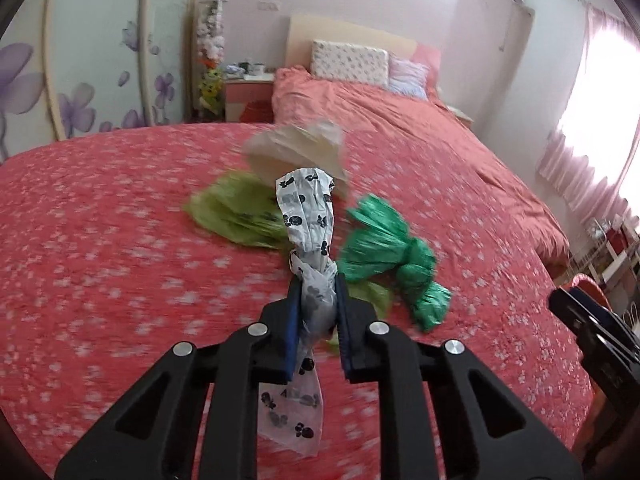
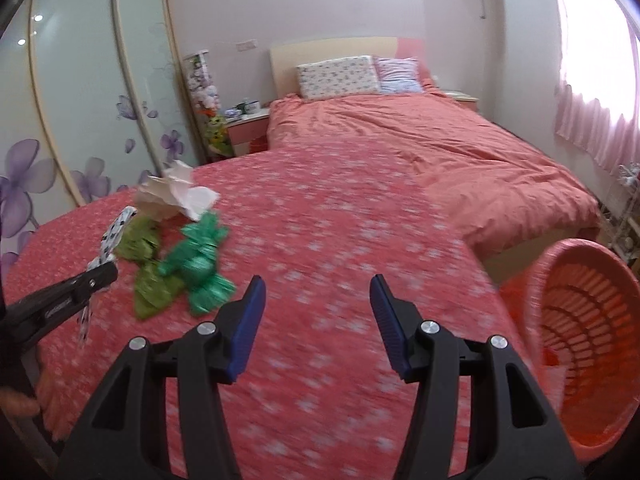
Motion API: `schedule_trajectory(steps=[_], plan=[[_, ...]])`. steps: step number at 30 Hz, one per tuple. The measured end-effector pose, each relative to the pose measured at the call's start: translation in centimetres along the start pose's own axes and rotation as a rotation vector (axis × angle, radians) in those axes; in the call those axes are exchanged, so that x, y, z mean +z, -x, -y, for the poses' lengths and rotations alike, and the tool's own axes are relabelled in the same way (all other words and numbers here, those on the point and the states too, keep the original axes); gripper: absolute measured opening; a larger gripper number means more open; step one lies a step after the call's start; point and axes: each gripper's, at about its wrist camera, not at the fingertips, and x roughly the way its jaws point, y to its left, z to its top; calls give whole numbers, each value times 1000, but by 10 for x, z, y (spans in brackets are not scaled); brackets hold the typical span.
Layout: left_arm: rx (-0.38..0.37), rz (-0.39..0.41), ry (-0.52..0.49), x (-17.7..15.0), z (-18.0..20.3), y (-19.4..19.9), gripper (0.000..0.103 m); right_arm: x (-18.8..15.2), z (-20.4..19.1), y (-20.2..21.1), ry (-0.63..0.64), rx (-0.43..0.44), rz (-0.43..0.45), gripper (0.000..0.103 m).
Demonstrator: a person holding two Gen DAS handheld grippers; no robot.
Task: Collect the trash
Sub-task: 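Grasp the white paw-print bag with the left tool while the right tool grasps the green bag, then carry both bags over the basket and open both tools to drop them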
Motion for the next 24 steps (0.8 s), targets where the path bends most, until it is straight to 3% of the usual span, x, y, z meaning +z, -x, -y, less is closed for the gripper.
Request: schedule_trajectory(steps=[7,13,17,24], plan=[[100,35,59,3,-56,16,16,18,-64,-51,22,110,-81,42],[128,34,106,1,-78,19,17,18,-94,-91,45,80,-162,42],[125,27,119,0,-85,19,17,12,-90,-96,50,64,-197,24],[81,23,94,-3,-65,19,17,4,-42,-57,5,-5,-131,22]])
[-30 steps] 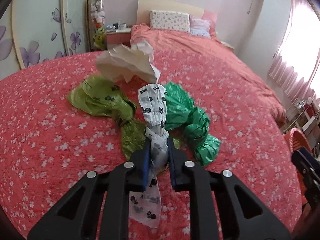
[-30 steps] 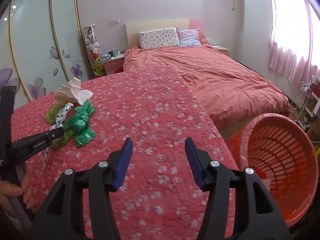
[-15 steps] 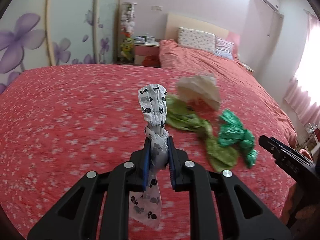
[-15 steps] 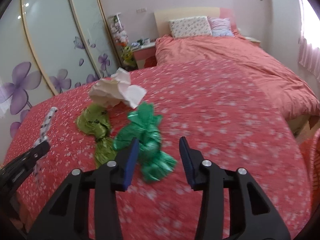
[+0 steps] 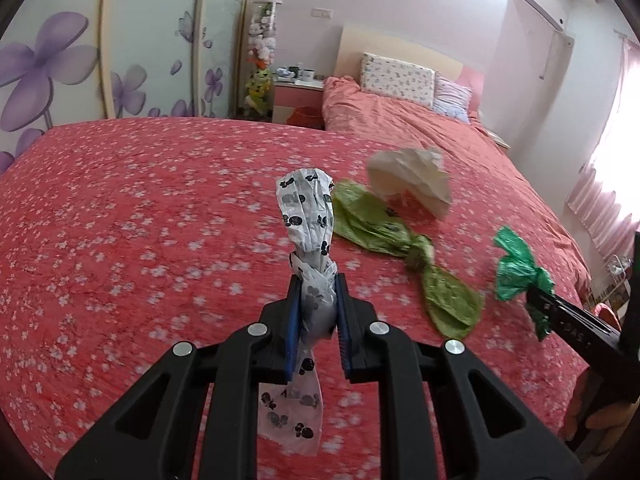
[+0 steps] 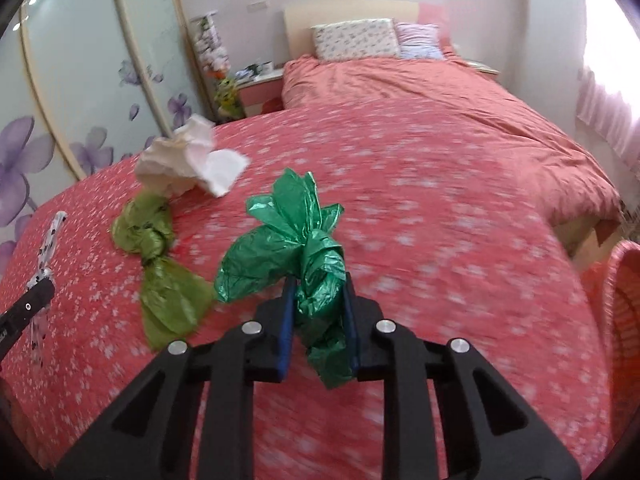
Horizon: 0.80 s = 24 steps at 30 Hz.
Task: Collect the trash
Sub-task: 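Carry both bags over the basket and open both tools to drop them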
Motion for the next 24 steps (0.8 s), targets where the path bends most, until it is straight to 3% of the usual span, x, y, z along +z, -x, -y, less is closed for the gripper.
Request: schedule_trajectory(steps=[9,24], plan=[[-98,-3,-75,-8,55,10,17,-19,63,72,-63,-92,123,22],[-269,21,-186,-21,137,44,17,-47,109,167,-129,-147,295,22]])
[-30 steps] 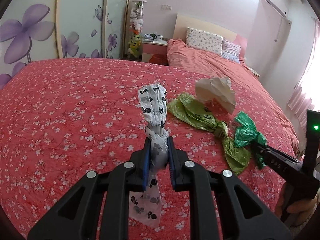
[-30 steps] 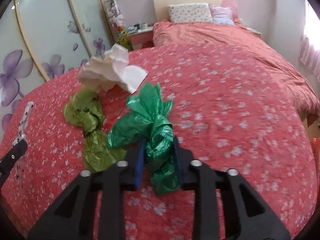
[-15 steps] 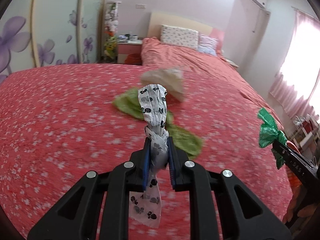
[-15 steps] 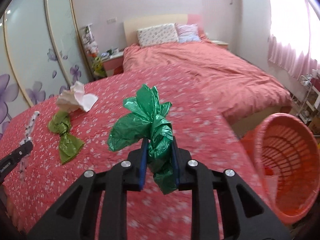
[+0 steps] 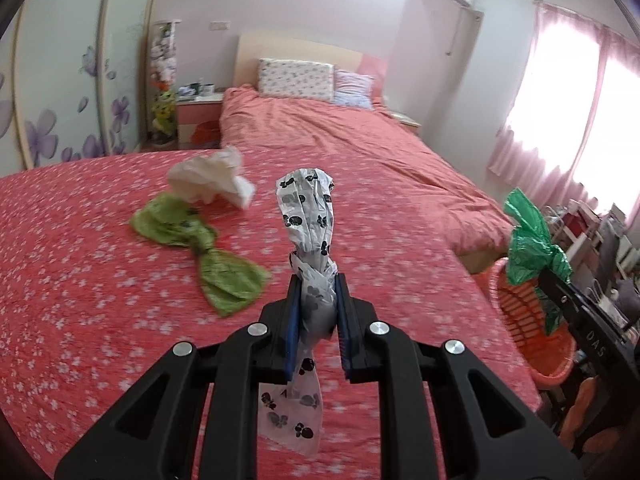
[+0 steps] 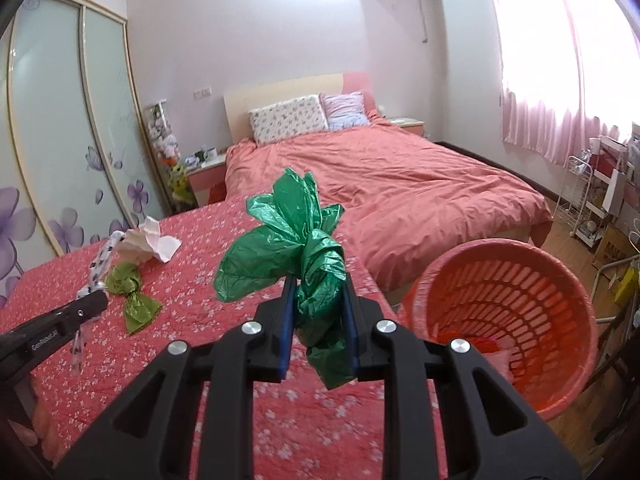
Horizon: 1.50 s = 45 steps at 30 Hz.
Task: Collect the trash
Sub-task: 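Carry both bags over the basket and open both tools to drop them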
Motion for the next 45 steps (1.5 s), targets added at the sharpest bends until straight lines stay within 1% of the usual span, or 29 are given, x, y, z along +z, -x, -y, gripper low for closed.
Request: schedule_trajectory(steps=[9,17,27,37,45], plan=[[-113,13,-64,0,54,2,17,-6,32,30,-32,-52,50,22],[-192,9,-102,-2,95,-6,17,-8,64,46,-70,-107,78,22],[-268,-4,-171,-9,146,-16,17,-16,106,54,-136,-175,86,23],[-352,-47,-229,-22,197,-38,17,-22,144,54,-190,-230,85,23],[-402,-81,-251,-31,222,-52,17,-24,173,49,-232,-253,87,23]])
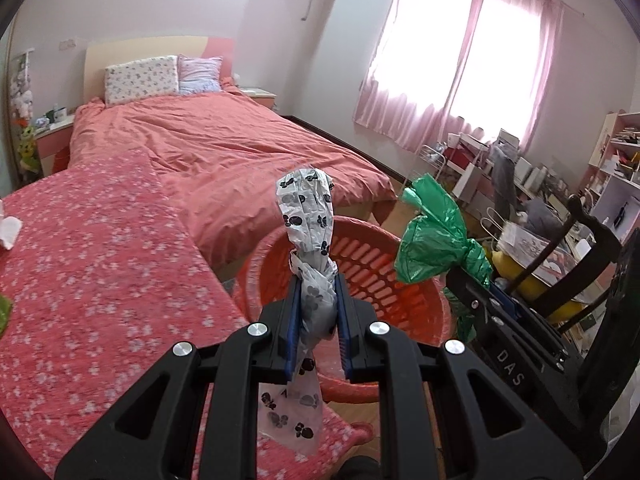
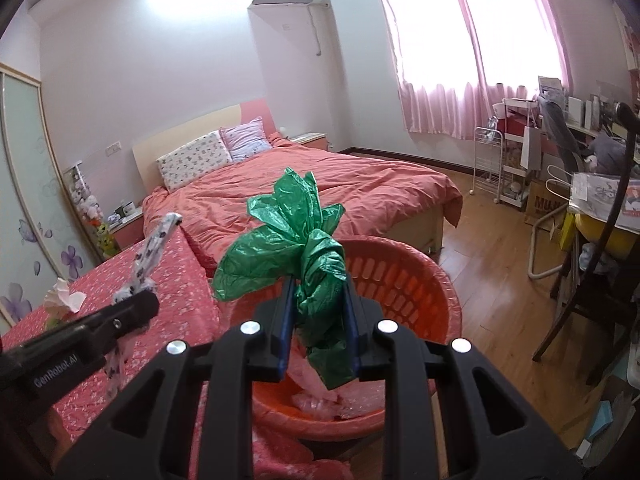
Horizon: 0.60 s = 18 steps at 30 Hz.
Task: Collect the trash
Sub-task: 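Carry both bags over the basket and open both tools to drop them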
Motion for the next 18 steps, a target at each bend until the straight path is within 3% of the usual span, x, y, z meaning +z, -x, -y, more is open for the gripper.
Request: schedule_trajectory(steps=[16,18], plan=[[-62,-66,-16,1,23,-53,17,7,29,-42,-42,-4,-26,27],[-60,-90,-10,-2,21,-60,23,7,32,-49,-52,5,-31,28]])
